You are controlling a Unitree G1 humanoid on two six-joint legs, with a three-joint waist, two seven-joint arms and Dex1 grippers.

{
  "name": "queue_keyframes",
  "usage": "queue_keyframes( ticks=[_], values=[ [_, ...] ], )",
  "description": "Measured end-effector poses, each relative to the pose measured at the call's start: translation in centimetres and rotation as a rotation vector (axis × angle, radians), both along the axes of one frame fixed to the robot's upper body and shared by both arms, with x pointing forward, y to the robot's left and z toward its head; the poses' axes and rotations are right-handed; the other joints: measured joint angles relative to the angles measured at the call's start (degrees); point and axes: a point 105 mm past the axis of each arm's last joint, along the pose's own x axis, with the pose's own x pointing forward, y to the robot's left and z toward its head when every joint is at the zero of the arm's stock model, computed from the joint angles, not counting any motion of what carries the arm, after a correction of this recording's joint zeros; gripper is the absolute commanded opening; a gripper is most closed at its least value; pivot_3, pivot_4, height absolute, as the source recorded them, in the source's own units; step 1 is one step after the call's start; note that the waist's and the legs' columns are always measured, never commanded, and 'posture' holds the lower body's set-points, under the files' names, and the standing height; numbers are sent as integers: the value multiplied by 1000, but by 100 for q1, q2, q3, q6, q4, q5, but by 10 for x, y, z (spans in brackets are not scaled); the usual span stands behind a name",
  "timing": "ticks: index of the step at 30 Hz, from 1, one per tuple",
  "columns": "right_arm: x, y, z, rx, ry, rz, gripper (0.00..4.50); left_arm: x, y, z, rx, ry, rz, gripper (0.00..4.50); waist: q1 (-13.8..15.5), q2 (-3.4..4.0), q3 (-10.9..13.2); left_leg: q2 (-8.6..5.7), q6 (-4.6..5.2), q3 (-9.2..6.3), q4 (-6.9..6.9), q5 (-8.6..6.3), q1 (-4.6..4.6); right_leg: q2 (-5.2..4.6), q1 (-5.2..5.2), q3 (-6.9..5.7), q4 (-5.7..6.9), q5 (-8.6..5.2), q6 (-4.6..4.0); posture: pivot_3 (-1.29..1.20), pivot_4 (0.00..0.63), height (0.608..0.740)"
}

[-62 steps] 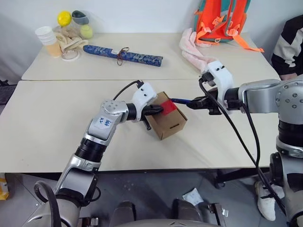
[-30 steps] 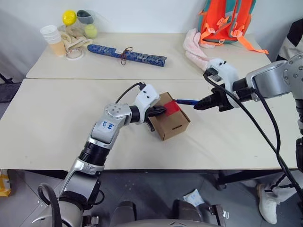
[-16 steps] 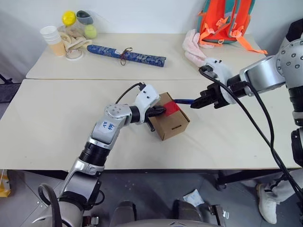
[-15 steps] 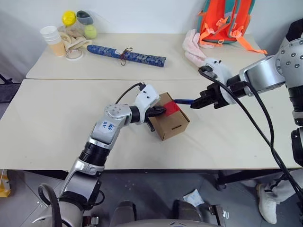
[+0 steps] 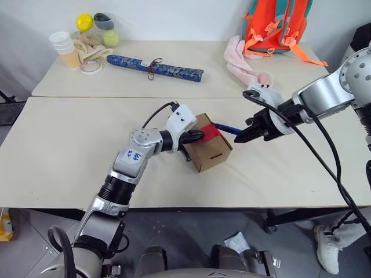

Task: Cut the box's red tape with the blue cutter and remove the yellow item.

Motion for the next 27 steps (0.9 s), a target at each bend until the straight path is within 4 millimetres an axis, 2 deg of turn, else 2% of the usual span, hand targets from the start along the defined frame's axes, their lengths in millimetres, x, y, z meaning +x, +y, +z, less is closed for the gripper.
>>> queue_keyframes(
  ticks=[15, 27],
  values=[
    [-8, -3, 3, -75, -37, 40, 145, -1, 0, 0, -5, -8, 9, 0, 3, 0, 0, 1, 0, 1, -1, -2, -3, 0, -2, 0, -8, 0, 0, 0, 150, 740],
    [-8, -5, -12, -145, -96, 87, 145, -2, 2, -1, -2, -10, 12, 0, 1, 0, -1, 1, 0, 2, 0, -2, -3, 0, -1, -1, -8, 0, 0, 0, 150, 740]
  ],
)
